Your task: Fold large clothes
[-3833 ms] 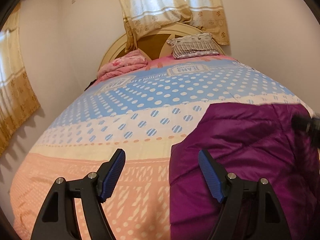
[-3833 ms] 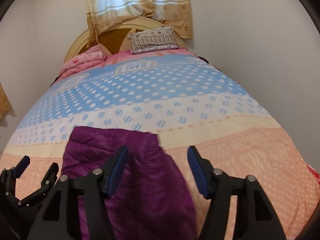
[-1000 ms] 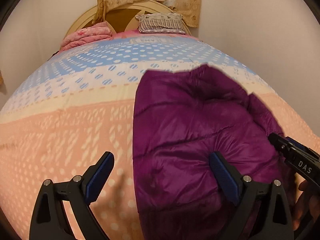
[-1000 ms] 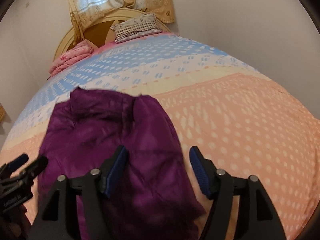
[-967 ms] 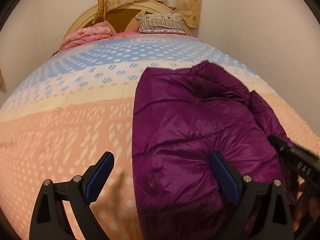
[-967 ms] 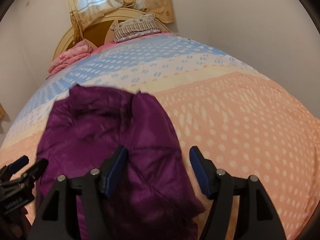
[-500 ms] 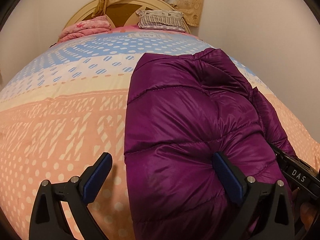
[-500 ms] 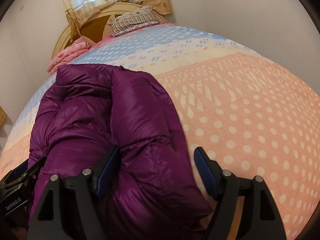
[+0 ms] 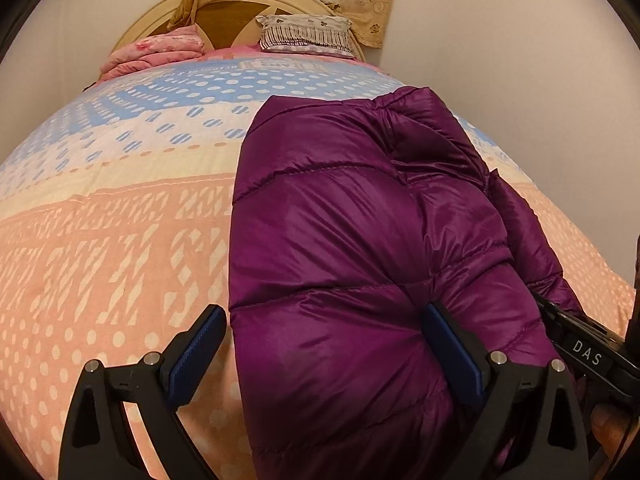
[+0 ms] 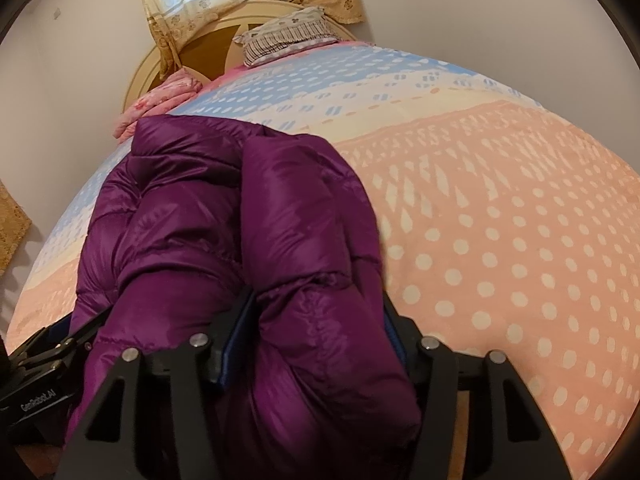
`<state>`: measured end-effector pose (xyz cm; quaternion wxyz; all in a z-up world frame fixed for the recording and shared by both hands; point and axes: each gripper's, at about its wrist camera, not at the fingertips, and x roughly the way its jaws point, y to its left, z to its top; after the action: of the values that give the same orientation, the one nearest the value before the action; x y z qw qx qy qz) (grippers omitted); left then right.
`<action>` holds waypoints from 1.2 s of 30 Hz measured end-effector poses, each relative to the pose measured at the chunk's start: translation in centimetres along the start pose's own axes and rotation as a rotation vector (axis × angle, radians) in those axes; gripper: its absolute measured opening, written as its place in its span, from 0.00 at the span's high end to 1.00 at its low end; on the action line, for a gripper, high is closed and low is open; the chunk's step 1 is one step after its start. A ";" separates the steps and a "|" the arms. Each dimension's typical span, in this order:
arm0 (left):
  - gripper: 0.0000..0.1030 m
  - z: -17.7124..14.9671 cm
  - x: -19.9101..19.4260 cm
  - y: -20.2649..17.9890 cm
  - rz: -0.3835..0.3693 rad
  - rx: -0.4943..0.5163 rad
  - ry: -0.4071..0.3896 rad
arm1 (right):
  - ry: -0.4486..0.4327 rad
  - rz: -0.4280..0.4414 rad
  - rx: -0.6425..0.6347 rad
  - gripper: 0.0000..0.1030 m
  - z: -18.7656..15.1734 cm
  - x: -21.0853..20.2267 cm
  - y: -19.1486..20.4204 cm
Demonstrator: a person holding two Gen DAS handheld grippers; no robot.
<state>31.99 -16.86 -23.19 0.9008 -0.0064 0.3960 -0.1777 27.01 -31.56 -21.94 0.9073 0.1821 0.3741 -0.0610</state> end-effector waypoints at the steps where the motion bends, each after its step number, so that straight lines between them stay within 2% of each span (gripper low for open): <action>1: 0.08 0.0 -0.1 -0.1 -0.008 0.005 -0.003 | 0.001 0.008 0.000 0.45 0.1 0.0 0.0; 4: 0.21 -0.1 -0.4 -0.7 -0.031 0.032 -0.014 | -0.001 0.036 -0.004 0.51 0.1 0.0 -0.1; 7: 0.34 -0.2 -0.9 -1.2 -0.036 0.055 -0.032 | -0.012 0.057 -0.021 0.62 0.0 -0.2 0.2; 11: 0.57 -0.2 -2.2 -2.3 0.004 0.112 -0.059 | -0.049 0.046 -0.057 0.73 -0.2 -0.9 0.9; 14: 0.66 0.1 -3.5 -2.6 0.025 0.139 -0.083 | -0.079 0.035 -0.081 0.77 -0.2 -1.6 1.8; 21: 0.71 0.2 -7.6 -1.4 0.057 0.139 -0.131 | -0.113 0.097 -0.093 0.80 0.2 -3.5 4.0; 27: 0.73 0.1 -11.2 1.7 0.115 0.111 -0.163 | -0.144 0.165 -0.154 0.81 0.6 -4.6 7.9; 36: 0.76 -0.7 -15.5 7.1 0.185 0.053 -0.201 | -0.146 0.261 -0.242 0.81 0.2 -4.4 13.4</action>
<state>24.05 -5.04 -13.72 0.9484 0.0360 0.2978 -0.1029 27.30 -19.31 -14.85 0.9475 0.1137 0.2851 0.0895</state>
